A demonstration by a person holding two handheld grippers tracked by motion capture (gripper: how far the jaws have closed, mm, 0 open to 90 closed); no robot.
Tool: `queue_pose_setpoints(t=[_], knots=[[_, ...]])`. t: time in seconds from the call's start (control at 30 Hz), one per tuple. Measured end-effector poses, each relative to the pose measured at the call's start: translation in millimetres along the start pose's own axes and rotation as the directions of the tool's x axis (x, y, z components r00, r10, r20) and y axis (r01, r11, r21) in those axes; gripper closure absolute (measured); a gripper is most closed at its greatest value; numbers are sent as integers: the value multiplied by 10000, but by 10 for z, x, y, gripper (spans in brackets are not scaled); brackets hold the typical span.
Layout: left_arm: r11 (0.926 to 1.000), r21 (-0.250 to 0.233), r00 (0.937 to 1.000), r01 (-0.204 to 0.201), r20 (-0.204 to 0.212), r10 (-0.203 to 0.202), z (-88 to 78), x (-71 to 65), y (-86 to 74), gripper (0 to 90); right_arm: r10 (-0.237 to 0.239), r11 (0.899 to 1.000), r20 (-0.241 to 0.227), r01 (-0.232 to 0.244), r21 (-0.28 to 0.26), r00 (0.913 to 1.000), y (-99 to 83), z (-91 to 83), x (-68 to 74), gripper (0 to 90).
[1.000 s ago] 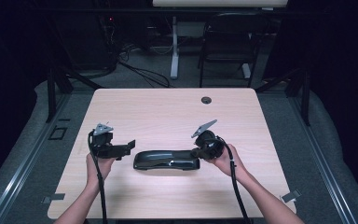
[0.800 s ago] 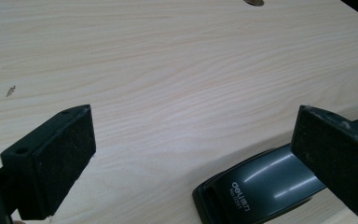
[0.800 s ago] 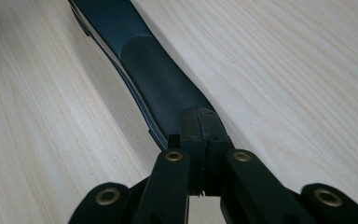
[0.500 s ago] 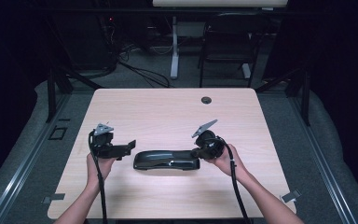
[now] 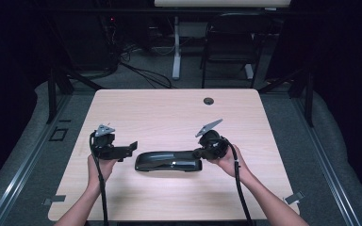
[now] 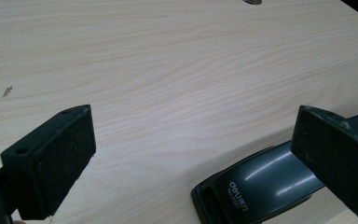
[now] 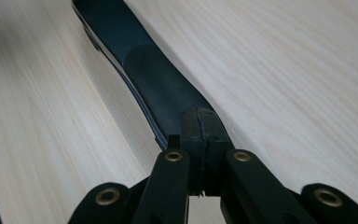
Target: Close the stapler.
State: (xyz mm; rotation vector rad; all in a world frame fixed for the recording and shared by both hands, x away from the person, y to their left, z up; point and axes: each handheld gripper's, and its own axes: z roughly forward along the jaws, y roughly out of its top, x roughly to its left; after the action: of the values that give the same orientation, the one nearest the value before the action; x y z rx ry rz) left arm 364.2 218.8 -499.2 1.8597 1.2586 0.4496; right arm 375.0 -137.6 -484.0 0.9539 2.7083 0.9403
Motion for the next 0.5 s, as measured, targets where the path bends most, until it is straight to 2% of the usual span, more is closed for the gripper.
queue_pose_setpoints(t=[0.03, 0.1, 0.2, 0.27, 0.33, 0.37, 0.5], knots=[[10000, 2, 10000, -6, 2, 6, 2, 0, 0, 3, -86, 9991, -29, 84, -406, 10000, 32, -75, 18, 900], [10000, -10, 10000, 8, -3, -8, 1, 2, 0, 2, -276, 9988, 210, 284, -394, 9994, 47, -85, 41, 887], [10000, -10, 10000, -1, 4, 1, 1, 1, 0, 2, -408, 9981, 332, 422, -449, 9986, 56, -78, 55, 876], [10000, -12, 10000, 4, 6, -4, 2, 1, 0, 2, -466, 9966, 466, 497, -664, 9978, 68, -114, 62, 854], [10000, 9, 10000, -2, 11, 2, 4, 2, 0, 2, -373, 9944, 496, 420, -965, 9981, 77, -167, 69, 803], [10000, -14, 10000, 6, 10, -6, 6, 2, -1, 3, -490, 9930, 546, 545, -1046, 9973, 85, -212, 66, 770], [10000, -12, 10000, 23, 8, -23, -3, 1, 1, 2, -456, 9901, 525, 521, -1302, 9976, 105, -315, 78, 604]])
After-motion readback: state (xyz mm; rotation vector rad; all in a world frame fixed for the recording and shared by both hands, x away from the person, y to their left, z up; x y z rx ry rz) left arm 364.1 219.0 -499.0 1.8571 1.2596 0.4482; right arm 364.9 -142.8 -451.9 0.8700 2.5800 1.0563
